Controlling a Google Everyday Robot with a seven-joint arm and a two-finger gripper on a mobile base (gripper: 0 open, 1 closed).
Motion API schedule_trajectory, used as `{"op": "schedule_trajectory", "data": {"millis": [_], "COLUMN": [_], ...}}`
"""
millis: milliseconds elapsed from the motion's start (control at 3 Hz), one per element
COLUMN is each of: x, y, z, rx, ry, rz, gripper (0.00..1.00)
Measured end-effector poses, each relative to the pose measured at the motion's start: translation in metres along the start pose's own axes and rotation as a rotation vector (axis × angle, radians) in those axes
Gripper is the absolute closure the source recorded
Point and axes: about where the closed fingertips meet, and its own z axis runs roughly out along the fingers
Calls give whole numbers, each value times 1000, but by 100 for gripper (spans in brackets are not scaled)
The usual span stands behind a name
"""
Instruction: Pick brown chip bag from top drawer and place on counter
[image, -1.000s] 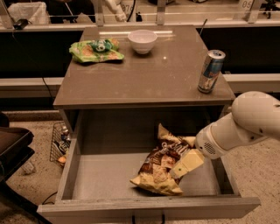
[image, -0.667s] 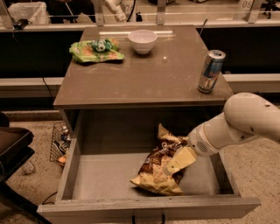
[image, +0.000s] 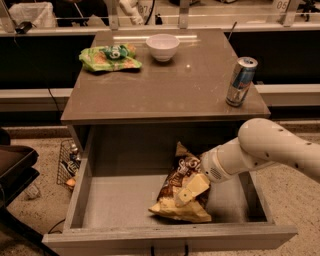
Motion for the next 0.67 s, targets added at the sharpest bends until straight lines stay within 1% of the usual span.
{"op": "schedule_trajectory", "data": {"millis": [333, 667], "x": [5, 14], "y": [1, 12], "z": [25, 52], "rx": [-7, -10], "ry": [4, 13], "rz": [-20, -24], "gripper": [0, 26]}}
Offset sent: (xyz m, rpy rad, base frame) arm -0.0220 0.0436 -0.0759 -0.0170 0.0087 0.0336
